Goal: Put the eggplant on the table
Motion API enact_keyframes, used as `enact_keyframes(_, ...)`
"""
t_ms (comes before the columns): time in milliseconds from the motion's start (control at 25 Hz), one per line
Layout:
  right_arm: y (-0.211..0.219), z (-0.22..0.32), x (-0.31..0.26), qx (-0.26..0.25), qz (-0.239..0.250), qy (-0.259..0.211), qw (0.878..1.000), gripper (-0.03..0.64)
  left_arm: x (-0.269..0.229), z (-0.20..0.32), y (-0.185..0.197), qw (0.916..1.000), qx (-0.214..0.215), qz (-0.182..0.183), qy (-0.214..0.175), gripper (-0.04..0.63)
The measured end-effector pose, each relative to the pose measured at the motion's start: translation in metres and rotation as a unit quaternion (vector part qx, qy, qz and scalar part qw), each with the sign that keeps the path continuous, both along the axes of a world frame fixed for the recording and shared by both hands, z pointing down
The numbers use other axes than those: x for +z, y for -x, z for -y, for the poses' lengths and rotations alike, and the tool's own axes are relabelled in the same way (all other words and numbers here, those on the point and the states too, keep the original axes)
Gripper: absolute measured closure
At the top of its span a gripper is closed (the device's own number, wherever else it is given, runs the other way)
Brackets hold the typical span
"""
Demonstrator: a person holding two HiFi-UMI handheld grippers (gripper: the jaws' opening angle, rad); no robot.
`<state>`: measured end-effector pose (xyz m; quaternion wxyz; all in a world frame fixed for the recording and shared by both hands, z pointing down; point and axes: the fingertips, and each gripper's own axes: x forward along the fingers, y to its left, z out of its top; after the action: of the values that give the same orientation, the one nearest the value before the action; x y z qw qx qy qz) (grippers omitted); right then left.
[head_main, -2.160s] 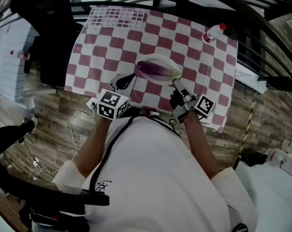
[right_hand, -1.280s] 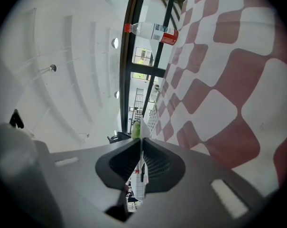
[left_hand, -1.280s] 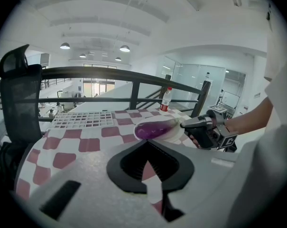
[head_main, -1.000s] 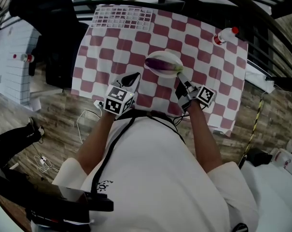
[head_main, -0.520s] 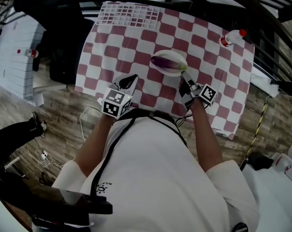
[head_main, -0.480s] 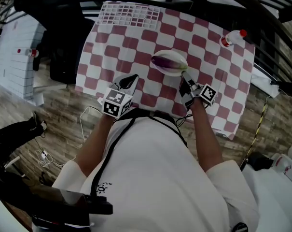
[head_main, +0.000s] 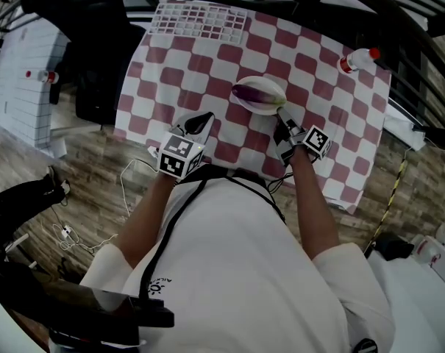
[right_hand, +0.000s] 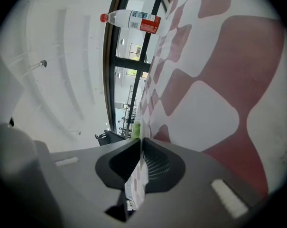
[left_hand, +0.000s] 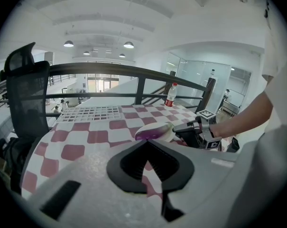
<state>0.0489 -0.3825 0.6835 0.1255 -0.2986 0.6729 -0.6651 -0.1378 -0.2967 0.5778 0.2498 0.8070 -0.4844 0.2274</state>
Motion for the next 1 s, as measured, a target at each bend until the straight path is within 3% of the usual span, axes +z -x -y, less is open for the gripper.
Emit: enact_keyframes(1000, -0.002, 0.005, 0.022, 0.013, -0.086, 0.043, 0.995, 0.595, 0.001, 0.0, -0.007, 1.0, 0.002, -0.009, -0.003, 0.594)
